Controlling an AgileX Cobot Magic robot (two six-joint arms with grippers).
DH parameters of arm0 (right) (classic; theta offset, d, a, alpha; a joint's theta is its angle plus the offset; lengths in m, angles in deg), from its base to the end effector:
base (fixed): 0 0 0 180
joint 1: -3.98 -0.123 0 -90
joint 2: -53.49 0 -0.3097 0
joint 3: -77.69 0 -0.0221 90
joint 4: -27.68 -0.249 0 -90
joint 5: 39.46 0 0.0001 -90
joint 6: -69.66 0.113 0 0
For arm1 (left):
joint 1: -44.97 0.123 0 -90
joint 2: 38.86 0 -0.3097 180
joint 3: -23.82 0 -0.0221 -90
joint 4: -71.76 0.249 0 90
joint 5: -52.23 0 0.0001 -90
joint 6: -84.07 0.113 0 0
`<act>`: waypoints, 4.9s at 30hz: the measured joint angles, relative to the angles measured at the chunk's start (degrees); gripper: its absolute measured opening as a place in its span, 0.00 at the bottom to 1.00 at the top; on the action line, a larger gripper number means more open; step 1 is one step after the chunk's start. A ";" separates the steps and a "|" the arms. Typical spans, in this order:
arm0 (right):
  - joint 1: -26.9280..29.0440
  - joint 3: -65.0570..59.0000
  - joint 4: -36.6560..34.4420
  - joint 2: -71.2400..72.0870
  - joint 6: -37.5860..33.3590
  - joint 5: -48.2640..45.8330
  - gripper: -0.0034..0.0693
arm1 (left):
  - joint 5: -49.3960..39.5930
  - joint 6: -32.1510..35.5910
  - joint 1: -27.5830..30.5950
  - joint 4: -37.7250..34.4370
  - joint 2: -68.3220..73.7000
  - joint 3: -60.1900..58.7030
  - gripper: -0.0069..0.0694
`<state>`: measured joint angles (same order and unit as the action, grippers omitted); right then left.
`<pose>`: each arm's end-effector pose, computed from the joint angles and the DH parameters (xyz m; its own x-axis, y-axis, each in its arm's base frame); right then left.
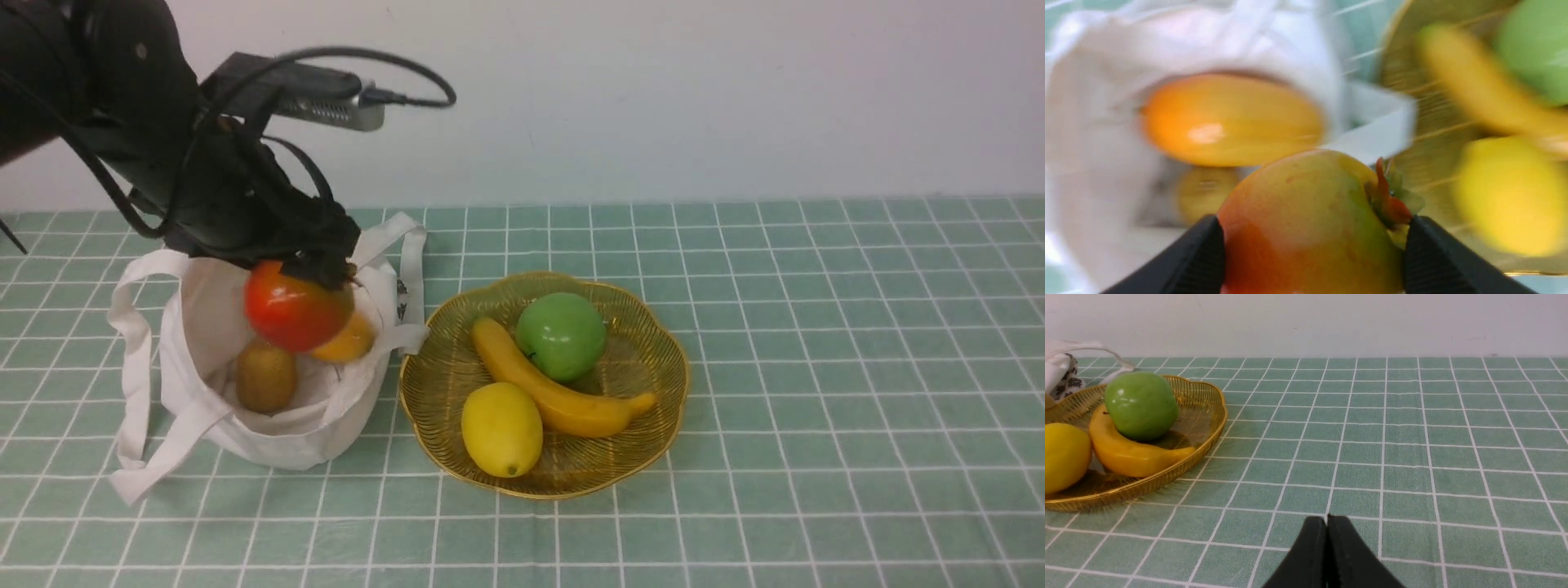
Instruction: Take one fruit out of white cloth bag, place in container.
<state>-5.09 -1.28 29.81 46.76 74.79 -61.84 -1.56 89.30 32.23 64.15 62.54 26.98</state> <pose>0.0461 0.0057 0.1649 -0.3137 0.0057 -0.9495 -0.1272 0.9907 0.0480 0.3522 -0.0920 0.3137 -0.8561 0.2063 -0.4739 0.2793 0.9562 -0.0882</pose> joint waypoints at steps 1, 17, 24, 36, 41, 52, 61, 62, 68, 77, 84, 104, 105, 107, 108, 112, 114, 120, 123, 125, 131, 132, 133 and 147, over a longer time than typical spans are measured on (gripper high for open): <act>0.00 0.00 0.00 0.00 0.00 0.00 0.03 | -0.04 0.71 0.00 -2.80 -0.06 0.00 0.75; 0.00 0.00 0.00 0.00 0.00 0.00 0.03 | 9.71 14.45 -9.64 -30.58 11.53 -0.35 0.74; 0.00 0.00 0.00 0.00 0.00 0.00 0.03 | 11.77 14.66 -11.54 -36.22 15.64 -0.35 0.87; 0.00 0.00 0.00 0.00 0.00 0.00 0.03 | 13.10 16.85 -11.35 -38.97 15.64 1.24 0.98; 0.00 0.00 0.00 0.00 0.00 0.00 0.03 | 5.10 16.16 -9.01 -34.40 13.58 7.25 0.67; 0.00 0.00 0.00 0.00 0.00 0.00 0.03 | -16.43 13.47 -7.55 -22.83 1.50 14.50 0.09; 0.00 0.00 0.00 0.00 0.00 0.00 0.03 | -16.89 11.02 -7.55 -15.99 -14.10 2.41 0.08; 0.00 0.00 0.00 0.00 0.00 0.00 0.03 | -16.95 10.39 -7.55 -15.58 -16.30 0.12 0.08; 0.00 0.00 0.00 0.00 0.00 0.00 0.03 | -16.92 7.41 -7.55 -13.14 -31.14 -13.69 0.08; 0.00 0.00 0.00 0.00 0.00 0.00 0.03 | 9.32 7.71 -7.55 -13.07 -58.75 -38.35 0.08; 0.00 0.00 0.00 0.00 0.00 0.00 0.03 | 21.18 7.49 -7.55 -13.41 -70.80 -49.43 0.08; 0.00 0.00 0.00 0.00 0.00 0.00 0.03 | 27.51 -3.18 -6.63 2.75 -76.86 -61.39 0.08; 0.00 0.00 0.00 0.00 0.00 0.00 0.03 | 28.82 -5.79 -5.94 5.52 -77.72 -63.62 0.08; 0.00 0.00 0.00 0.00 0.00 0.00 0.03 | 30.72 -9.96 -3.06 9.83 -81.20 -67.81 0.08; 0.00 0.00 0.00 0.00 0.00 0.00 0.03 | 31.49 -11.58 -1.39 11.02 -83.02 -69.71 0.08; 0.00 0.00 0.00 0.00 0.00 0.00 0.03 | 32.61 -15.16 4.83 11.41 -89.53 -76.61 0.08; 0.00 0.00 0.00 0.00 0.00 0.00 0.03 | 32.78 -15.52 6.45 11.05 -91.81 -79.81 0.08; 0.00 0.00 0.00 0.00 0.00 0.00 0.03 | 32.18 -15.33 7.36 10.76 -94.83 -82.57 0.08; 0.00 0.00 0.00 0.00 0.00 0.00 0.03 | 31.99 -13.80 7.36 10.69 -94.83 -82.57 0.08; 0.00 0.00 0.00 0.00 0.00 0.00 0.03 | 31.99 -12.50 7.41 9.97 -94.83 -82.57 0.08; 0.00 0.00 0.00 0.00 0.00 0.00 0.03 | 31.93 -10.77 10.56 8.24 -94.83 -82.57 0.08; 0.00 0.00 0.00 0.00 0.00 0.00 0.03 | 31.93 -10.75 11.04 8.19 -94.83 -82.57 0.08; 0.00 0.00 0.00 0.00 0.00 0.00 0.03 | 31.93 -10.63 11.60 8.19 -94.83 -82.57 0.08; 0.00 0.00 0.00 0.00 0.00 0.00 0.03 | 31.93 -10.63 7.81 8.31 -94.83 -82.57 0.08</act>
<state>-5.09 -1.28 29.81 46.76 74.79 -61.84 30.37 78.67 40.04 72.46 -32.30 -55.59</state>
